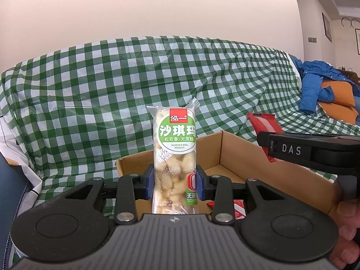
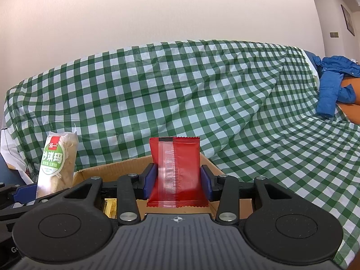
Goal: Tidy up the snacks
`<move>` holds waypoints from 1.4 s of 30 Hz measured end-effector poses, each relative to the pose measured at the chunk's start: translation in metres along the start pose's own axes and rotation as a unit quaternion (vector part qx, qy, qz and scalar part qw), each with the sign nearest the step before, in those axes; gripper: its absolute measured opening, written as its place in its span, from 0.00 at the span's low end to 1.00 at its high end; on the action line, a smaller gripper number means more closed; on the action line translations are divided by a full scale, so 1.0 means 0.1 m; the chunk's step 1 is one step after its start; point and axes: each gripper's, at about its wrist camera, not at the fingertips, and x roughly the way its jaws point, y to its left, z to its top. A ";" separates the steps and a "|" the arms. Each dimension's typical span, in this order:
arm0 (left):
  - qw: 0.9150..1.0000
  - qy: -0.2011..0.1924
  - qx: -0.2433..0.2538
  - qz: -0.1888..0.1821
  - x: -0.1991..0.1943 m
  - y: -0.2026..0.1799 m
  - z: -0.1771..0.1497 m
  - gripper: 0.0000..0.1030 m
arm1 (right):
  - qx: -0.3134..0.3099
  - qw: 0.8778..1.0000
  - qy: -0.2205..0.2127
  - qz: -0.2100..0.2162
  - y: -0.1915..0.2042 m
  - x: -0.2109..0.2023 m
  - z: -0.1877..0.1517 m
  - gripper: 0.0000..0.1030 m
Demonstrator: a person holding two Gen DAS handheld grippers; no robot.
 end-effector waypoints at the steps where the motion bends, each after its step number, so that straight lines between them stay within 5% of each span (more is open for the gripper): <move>1: 1.000 0.000 0.000 0.000 0.00 0.00 0.00 0.38 | 0.001 1.000 -0.002 0.000 -0.01 0.00 0.00 0.43; 42: 1.000 0.002 0.003 0.002 0.01 -0.01 0.01 0.38 | 0.008 1.000 -0.019 0.008 -0.01 -0.07 0.08 0.43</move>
